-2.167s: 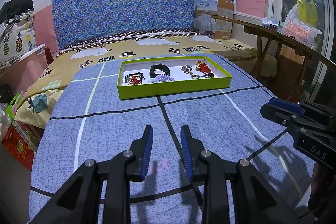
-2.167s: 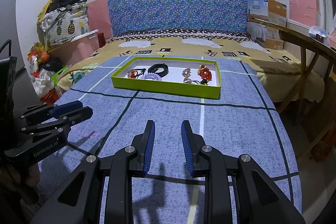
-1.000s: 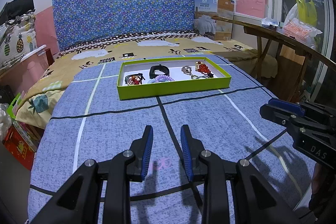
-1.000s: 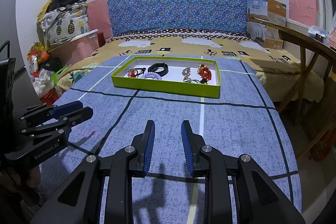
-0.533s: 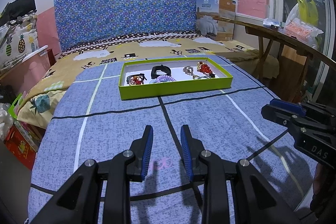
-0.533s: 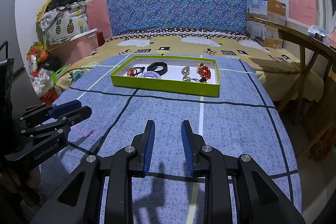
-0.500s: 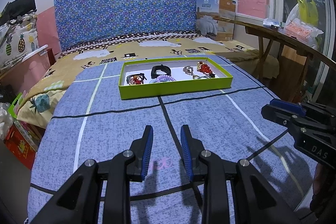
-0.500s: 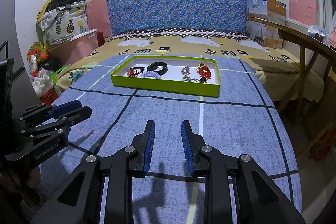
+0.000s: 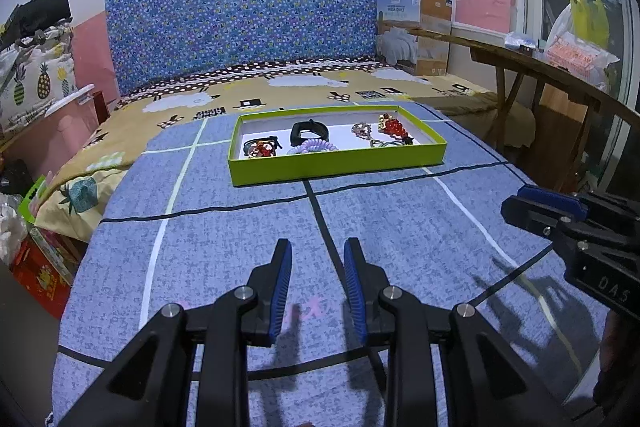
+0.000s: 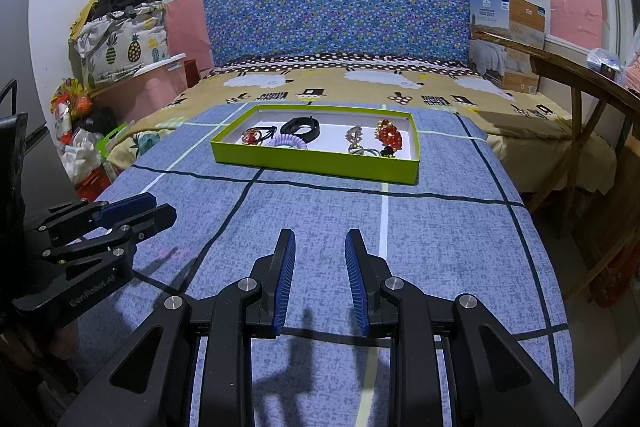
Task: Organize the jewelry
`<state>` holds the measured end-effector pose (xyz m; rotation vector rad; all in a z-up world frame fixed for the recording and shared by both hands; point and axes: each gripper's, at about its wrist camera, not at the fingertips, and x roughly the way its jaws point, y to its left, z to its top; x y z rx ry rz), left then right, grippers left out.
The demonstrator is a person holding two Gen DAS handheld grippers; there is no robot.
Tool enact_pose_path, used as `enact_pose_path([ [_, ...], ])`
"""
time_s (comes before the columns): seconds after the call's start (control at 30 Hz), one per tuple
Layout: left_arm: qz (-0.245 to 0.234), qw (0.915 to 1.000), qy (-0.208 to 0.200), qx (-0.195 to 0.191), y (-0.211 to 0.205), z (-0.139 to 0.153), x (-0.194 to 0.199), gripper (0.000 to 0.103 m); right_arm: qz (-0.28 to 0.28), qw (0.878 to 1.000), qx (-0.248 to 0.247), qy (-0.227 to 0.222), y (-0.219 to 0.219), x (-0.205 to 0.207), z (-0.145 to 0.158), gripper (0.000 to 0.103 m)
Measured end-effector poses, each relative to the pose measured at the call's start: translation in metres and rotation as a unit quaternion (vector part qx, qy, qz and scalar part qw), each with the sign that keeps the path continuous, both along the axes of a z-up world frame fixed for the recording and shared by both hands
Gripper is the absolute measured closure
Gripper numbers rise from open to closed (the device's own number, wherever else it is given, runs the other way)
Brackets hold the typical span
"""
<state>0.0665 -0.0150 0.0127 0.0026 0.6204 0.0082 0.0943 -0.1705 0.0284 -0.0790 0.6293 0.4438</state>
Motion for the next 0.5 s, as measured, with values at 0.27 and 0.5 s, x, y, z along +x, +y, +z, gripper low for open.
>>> enact_pose_path([
  [0.27,0.002,1.0,-0.004,0.005,-0.0028,-0.0017,-0.0007,0.075,0.0,1.0,-0.001,0.0,-0.0005,-0.0001,-0.0012,0.077],
  [0.5,-0.002,1.0,-0.001,-0.003,-0.0016,-0.0027,-0.0007,0.075,0.0,1.0,0.0,0.001,-0.0001,0.0001,-0.0006,0.077],
])
